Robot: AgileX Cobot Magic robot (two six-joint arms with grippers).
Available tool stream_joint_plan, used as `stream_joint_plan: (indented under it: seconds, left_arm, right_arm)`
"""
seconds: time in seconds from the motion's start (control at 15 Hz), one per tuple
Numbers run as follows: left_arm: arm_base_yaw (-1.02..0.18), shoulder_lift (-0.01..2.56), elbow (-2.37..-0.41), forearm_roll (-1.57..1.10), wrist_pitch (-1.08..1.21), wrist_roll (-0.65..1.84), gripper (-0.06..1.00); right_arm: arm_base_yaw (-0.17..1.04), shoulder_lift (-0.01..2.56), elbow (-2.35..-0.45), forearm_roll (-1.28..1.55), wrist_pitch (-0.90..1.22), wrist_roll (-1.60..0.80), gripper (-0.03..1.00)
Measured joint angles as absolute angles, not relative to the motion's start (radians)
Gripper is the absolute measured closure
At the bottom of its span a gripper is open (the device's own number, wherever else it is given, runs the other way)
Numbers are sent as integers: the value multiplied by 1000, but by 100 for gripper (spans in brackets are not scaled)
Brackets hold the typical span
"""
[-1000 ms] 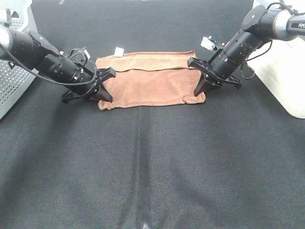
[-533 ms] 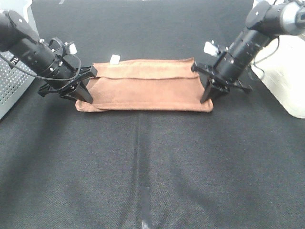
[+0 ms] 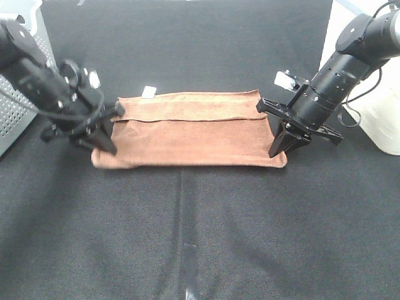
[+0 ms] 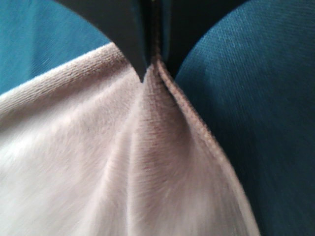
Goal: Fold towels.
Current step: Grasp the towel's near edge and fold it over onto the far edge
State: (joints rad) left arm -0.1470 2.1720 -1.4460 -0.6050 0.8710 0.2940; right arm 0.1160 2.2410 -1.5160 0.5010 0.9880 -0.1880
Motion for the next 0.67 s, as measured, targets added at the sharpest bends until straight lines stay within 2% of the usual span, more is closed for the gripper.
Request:
stream_joint_plan:
  seconds: [0.13, 0.33, 0.67]
  left_arm:
    - [-147, 2158, -1459, -605, 847, 280, 93]
    - [-146, 2150, -1561, -596, 797, 249, 93]
    - [-122, 2257, -1781, -569, 796, 207, 93]
  right_arm:
    - [116, 2241, -1528, 501, 988, -190, 97]
    - [116, 2242, -1661, 497, 988, -193, 97]
    - [116, 2383, -2000, 493, 1029, -168, 97]
